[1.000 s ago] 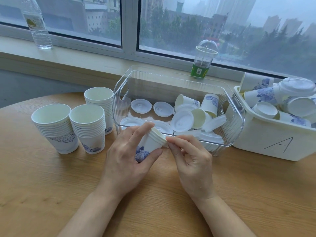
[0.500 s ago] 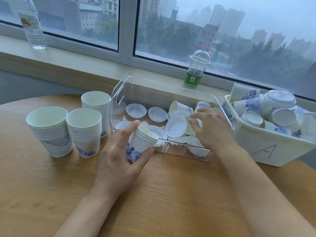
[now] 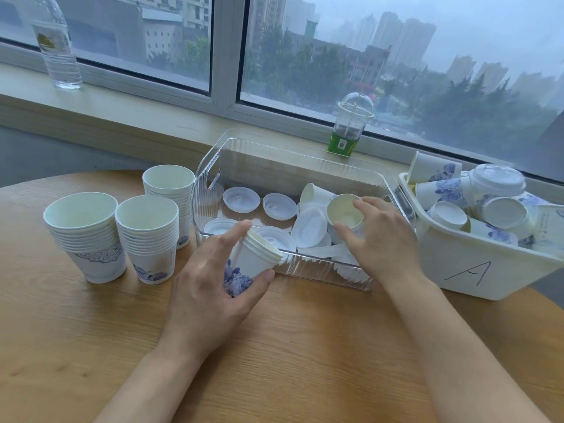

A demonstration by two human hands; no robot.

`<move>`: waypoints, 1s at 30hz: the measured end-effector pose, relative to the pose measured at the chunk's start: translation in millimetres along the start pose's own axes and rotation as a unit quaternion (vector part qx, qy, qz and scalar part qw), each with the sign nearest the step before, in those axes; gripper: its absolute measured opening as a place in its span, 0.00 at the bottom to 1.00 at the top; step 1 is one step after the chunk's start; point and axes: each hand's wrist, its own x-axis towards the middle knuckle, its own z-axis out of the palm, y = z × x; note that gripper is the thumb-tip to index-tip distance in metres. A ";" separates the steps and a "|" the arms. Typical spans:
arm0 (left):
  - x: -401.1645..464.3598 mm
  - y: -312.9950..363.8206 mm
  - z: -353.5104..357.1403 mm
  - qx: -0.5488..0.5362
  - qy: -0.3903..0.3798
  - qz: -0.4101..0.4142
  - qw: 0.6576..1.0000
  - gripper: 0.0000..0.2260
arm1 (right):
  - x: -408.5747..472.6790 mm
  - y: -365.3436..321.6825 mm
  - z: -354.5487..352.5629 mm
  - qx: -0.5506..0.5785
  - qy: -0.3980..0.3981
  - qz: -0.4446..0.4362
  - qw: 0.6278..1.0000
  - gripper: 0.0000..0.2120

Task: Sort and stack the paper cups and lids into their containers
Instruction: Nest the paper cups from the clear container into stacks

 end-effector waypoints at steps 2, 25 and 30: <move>0.2 -0.4 0.3 0.001 -0.001 -0.001 1.000 0.32 | -6.5 -3.5 0.1 0.065 0.033 0.014 0.997 0.29; 0.2 -5.1 2.5 0.032 0.003 0.069 0.997 0.32 | -63.5 -62.1 23.5 0.623 -0.056 0.019 0.780 0.29; 0.1 -5.6 3.5 0.029 0.004 0.082 0.996 0.32 | -66.4 -62.8 28.7 0.612 -0.076 0.008 0.788 0.30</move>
